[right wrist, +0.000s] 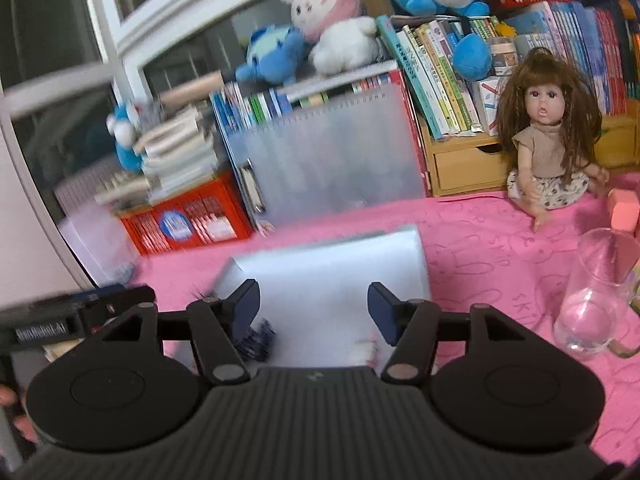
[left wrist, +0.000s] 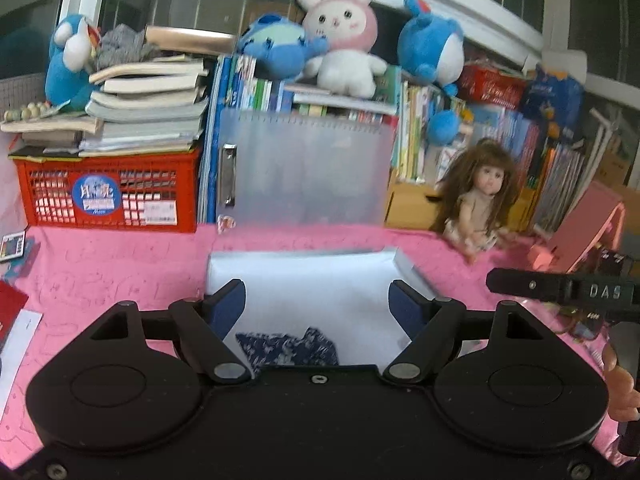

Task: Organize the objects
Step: 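Withdraw both tools from the tray back toward the item pile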

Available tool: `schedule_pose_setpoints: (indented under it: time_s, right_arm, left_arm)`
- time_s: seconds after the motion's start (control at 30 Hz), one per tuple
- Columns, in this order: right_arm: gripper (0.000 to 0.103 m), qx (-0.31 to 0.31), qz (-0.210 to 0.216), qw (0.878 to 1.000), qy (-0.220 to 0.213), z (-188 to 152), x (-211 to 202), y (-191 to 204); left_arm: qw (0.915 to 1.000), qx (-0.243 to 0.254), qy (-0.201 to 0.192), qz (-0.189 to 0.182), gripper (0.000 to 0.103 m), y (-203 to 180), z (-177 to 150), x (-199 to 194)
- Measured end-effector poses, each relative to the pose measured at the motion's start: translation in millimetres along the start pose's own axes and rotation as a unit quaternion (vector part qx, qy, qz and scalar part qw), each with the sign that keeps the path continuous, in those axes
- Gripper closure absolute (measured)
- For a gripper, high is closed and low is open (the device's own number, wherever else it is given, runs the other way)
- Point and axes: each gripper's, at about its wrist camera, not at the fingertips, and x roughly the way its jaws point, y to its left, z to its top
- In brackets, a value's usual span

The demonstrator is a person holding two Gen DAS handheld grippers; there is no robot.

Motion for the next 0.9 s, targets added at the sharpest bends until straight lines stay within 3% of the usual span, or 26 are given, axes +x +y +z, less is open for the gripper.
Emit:
schedule_pose_setpoints:
  time_s: [0.23,0.57,0.9]
  right_arm:
    - [0.028,-0.013,0.003,0.999,-0.029,16,-29,4]
    - [0.027,-0.038,0.004,0.999,-0.027,13,-54,7]
    - [0.026,-0.088,0.019,0.996,0.018,-29,-54,20]
  left_arm:
    - [0.9997,0.015,-0.013,-0.010,0.024,-13,15,-24]
    - [0.9995,0.017,-0.020,-0.019,0.021,-13,14,-59]
    - [0.9995,0.023,0.014,-0.013,0.020,-6,-38,-62]
